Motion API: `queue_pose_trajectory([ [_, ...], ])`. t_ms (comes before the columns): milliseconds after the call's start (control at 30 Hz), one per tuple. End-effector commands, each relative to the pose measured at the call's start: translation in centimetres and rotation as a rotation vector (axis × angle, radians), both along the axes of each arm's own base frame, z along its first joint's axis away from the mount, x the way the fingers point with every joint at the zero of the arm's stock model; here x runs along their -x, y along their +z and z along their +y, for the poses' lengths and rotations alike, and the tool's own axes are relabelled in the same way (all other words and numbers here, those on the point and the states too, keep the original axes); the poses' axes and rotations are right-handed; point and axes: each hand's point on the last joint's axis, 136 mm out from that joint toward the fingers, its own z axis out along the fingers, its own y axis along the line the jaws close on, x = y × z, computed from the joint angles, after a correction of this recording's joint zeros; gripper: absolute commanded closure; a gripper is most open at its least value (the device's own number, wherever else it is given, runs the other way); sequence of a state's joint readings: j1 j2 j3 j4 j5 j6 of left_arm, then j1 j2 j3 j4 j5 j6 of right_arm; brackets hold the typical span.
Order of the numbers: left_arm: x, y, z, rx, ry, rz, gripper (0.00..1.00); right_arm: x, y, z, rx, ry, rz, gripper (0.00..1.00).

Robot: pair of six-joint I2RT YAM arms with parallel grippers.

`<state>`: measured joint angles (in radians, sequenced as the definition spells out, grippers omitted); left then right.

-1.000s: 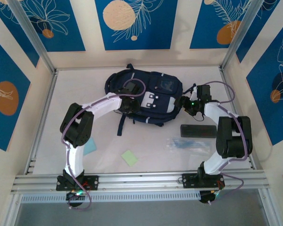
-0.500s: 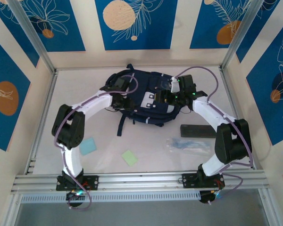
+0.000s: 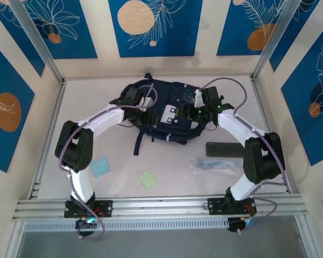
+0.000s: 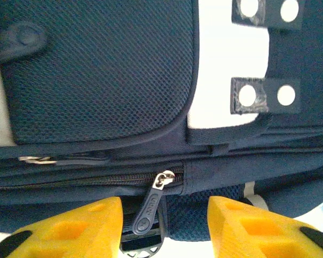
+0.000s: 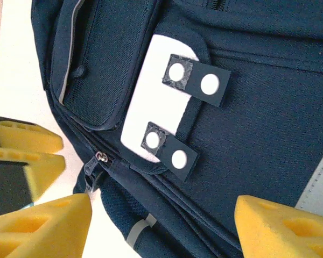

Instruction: Pack the student bag

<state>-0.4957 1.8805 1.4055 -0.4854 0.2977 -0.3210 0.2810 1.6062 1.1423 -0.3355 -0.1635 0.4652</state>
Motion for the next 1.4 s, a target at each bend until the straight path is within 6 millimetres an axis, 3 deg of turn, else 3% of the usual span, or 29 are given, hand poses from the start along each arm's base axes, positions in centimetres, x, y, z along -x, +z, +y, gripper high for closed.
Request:
queue_pose_trajectory([
  [0,1.4,-1.9,-0.9,0.003,-0.103,0.065,0.58,0.6,0.8,-0.9,0.0,-0.037,-0.003,0.29],
  [333,1.9,-4.7,-0.7,-0.057,-0.115,0.11,0.7,0.8,0.9,-1.5,0.012,-0.052,-0.007,0.29],
  [700,-0.5,-3.5,-1.6,-0.056,-0.079,0.066,0.71,1.4,0.8,-1.9,0.02,-0.049,-0.008,0.29],
  [767,-0.6,-3.6,-1.5,-0.061,-0.075,0.064,0.77,1.5,0.7,-1.9,0.023,-0.049,-0.007,0.29],
  [900,0.0,-4.3,-1.1,-0.085,-0.084,0.093,1.0,1.7,0.7,-2.0,0.028,-0.048,-0.008,0.29],
  [1000,0.6,-4.5,-0.4,-0.114,-0.075,0.106,1.0,2.4,1.1,-1.9,0.013,-0.042,-0.001,0.29],
  [1167,1.4,-2.3,-1.5,-0.024,-0.078,0.128,1.0,5.2,1.2,0.2,-0.12,-0.045,0.1,0.26],
  [1367,1.7,1.4,-4.0,0.091,-0.13,0.13,1.0,7.4,-0.8,2.9,-0.296,-0.155,0.264,0.19],
])
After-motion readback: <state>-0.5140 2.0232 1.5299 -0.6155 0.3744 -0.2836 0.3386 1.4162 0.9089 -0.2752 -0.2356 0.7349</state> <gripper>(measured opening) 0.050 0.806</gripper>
